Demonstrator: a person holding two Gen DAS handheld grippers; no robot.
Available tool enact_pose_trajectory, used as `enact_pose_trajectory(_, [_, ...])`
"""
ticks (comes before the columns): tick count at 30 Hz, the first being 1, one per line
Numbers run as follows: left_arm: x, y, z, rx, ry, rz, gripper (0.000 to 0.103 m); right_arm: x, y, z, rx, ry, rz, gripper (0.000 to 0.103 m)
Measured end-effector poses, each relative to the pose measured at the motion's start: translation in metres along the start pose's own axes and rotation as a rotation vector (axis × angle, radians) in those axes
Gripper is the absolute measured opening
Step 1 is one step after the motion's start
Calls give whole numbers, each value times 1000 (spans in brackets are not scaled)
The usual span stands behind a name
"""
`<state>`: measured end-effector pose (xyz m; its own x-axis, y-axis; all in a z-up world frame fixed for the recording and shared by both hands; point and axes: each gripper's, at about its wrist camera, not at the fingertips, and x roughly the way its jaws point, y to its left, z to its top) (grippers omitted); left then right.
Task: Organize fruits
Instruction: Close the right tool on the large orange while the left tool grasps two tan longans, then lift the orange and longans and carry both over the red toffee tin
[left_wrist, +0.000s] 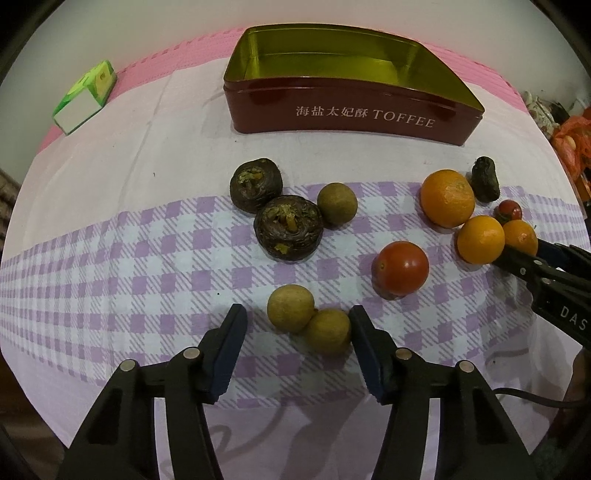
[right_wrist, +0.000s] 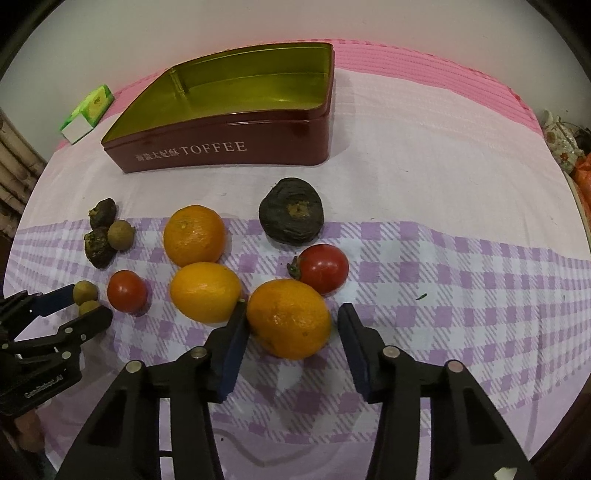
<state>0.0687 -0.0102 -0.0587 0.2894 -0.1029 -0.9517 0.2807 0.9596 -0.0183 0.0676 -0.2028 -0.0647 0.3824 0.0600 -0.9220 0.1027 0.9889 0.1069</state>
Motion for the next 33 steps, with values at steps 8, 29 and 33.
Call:
enact_pose_trajectory(8, [-6, -5, -2, -9, 1, -4, 48, -1, 3, -2, -8, -5, 9, 39])
enact_pose_trajectory(29, [-13, 9, 4, -25, -29, -6, 45, -16, 0, -4, 9, -20, 10, 39])
enact_pose_trajectory(33, [-16, 9, 10, -29, -42, 2, 45, -23, -2, -4, 14, -42, 11, 39])
